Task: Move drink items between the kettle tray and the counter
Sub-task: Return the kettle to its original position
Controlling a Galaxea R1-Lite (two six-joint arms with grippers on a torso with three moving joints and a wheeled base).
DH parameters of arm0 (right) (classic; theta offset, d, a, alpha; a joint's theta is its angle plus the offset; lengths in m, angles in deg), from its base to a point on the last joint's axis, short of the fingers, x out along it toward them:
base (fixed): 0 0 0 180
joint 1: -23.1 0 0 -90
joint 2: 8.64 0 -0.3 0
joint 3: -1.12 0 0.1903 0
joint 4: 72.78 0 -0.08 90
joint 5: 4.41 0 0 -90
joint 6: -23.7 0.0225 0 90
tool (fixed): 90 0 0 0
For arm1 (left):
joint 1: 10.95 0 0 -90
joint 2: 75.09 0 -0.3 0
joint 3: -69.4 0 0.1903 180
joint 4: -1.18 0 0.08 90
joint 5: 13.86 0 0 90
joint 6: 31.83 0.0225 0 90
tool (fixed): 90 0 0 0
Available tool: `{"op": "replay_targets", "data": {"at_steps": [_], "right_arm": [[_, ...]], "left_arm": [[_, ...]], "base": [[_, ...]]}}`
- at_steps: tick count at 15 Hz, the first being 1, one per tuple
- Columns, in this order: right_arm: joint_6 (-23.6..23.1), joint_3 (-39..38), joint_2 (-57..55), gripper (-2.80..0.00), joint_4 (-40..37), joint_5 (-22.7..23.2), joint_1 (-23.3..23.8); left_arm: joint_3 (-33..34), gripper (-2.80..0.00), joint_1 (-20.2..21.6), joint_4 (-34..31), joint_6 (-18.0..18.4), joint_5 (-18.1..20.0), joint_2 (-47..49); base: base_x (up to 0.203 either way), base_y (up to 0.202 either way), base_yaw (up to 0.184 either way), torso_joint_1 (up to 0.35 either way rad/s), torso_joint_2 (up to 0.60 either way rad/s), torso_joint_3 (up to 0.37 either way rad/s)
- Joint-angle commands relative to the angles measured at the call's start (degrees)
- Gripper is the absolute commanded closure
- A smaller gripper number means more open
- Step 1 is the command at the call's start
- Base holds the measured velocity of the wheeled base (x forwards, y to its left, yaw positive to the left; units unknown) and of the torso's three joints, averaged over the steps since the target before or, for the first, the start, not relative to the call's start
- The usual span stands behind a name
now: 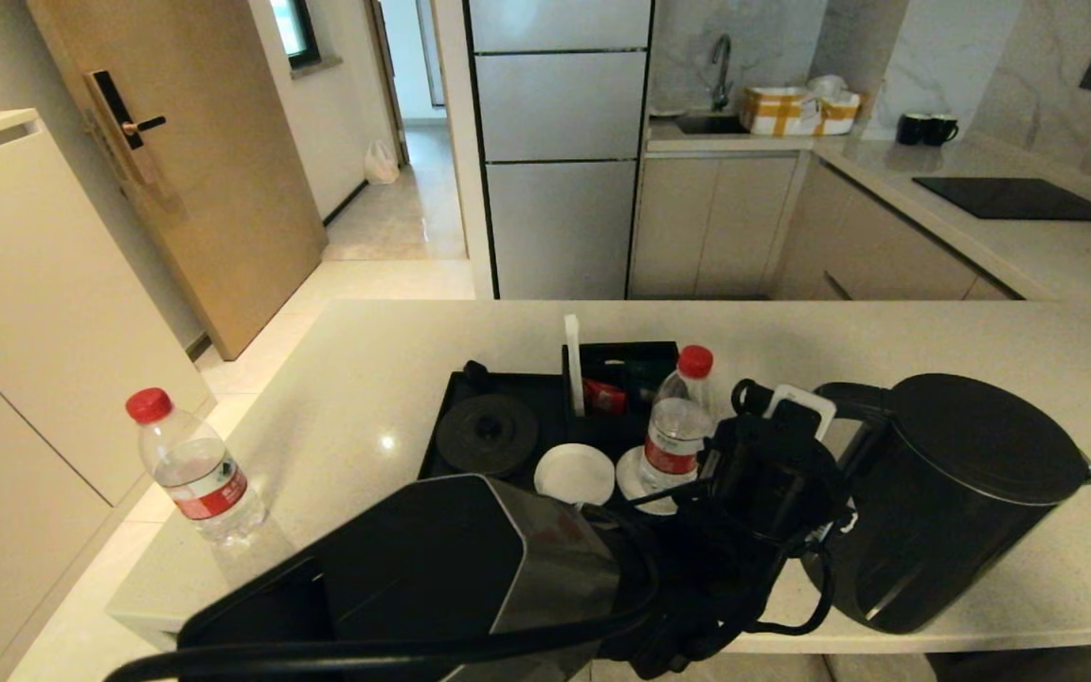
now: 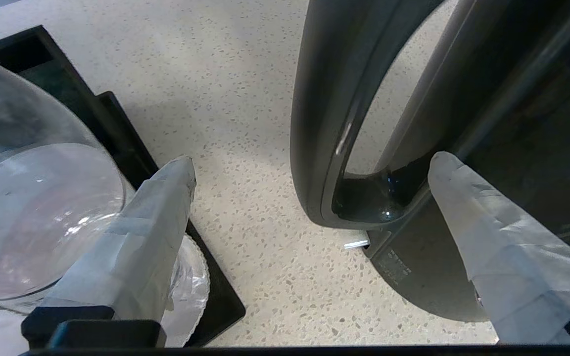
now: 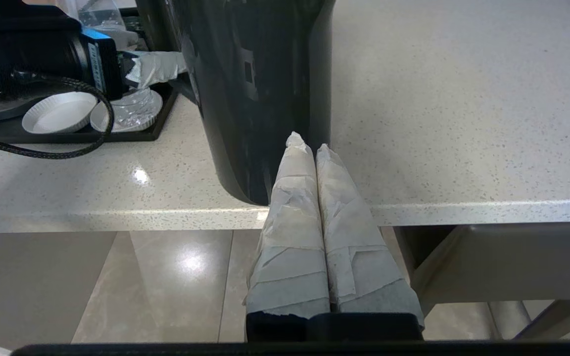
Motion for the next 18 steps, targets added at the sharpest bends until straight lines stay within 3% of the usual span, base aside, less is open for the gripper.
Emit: {"op": "replay_targets", "data": {"at_steps": [1, 13, 18], "right_arm": [[0.0, 0.0, 0.0, 0.0, 0.0, 0.0, 0.0], [0.0, 0.0, 0.0, 0.0, 0.0, 0.0, 0.0], [0.0, 0.0, 0.0, 0.0, 0.0, 0.0, 0.0]], "left_arm": [[-0.4, -2.8, 0.1, 0.2, 0.0, -0.2, 0.5], [-1.0, -2.8, 1.1, 0.0, 0.0, -0.6, 0.8], [-5.0, -2.8, 1.6, -2.1, 0.1, -1.6, 2.6]], "base": [[0.0, 0.0, 0.0, 0.0, 0.0, 0.0], [0.0, 0.0, 0.0, 0.0, 0.0, 0.0], [0.0, 0.0, 0.0, 0.0, 0.0, 0.0]]}}
